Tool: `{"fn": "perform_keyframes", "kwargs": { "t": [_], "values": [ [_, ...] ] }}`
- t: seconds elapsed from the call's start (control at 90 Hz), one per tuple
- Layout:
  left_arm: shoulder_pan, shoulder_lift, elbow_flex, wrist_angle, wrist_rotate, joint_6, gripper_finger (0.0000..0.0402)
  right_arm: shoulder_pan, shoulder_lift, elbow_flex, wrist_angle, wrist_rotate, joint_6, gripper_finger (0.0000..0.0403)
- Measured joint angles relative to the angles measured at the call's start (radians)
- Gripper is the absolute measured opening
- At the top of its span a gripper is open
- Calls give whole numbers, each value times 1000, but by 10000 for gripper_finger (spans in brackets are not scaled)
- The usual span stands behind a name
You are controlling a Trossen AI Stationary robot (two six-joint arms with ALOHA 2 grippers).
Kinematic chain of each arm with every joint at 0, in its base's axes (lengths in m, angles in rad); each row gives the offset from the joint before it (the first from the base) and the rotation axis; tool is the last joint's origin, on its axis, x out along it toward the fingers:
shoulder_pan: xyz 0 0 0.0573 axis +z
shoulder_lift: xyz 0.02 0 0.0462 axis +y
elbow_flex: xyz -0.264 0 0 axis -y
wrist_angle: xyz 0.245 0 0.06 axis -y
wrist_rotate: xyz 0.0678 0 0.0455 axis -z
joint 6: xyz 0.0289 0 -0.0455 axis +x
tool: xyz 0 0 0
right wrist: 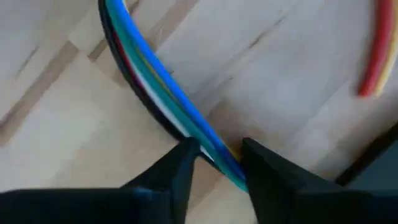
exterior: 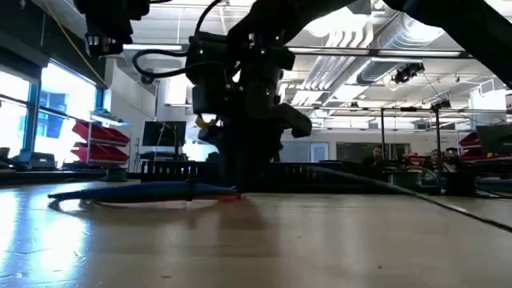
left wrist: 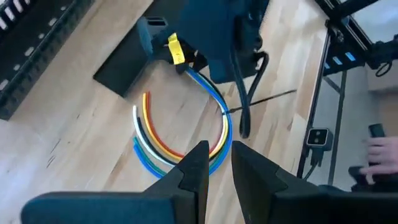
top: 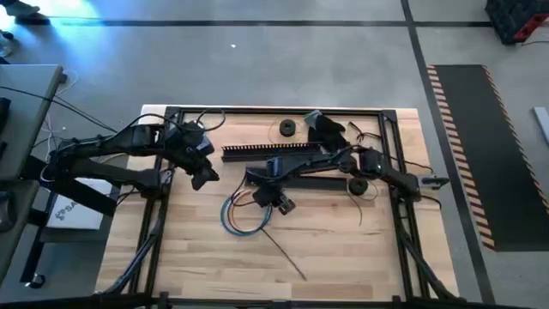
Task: Ziptie cables
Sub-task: Put the ziptied cables into the black cable duct
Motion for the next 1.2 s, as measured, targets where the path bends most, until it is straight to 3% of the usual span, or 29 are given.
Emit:
{"fn": "perform_keyframes", "kwargs": {
  "t": [0.167, 0.3, 0.411, 0.578, 0.689, 0.789, 0.989, 1.2],
  "values": [
    [0, 0, 0, 1, -37, 0, 51, 43, -3, -5, -61, -64, 253, 36],
    [0, 0, 0, 1, -50, 0, 51, 77, -2, -6, -74, -90, 369, 41],
    [0, 0, 0, 1, -50, 0, 51, 78, -22, -9, -73, -126, 418, 80],
    [0, 0, 0, 3, -52, 6, 51, 64, -74, -15, -88, -168, 425, 174],
    [-2, 0, 0, 8, -51, 17, 51, 59, -111, -17, -139, -88, 371, 232],
    [-9, 0, 0, 9, -53, 17, 51, 60, -104, -52, -144, -58, 352, 252],
    [-37, 0, 0, 9, -53, 5, 51, 96, -116, -153, -69, 40, 366, 225],
    [-78, 0, 0, 19, -110, -90, 51, 118, -118, -181, 3, 65, 373, 136]
  ]
}}
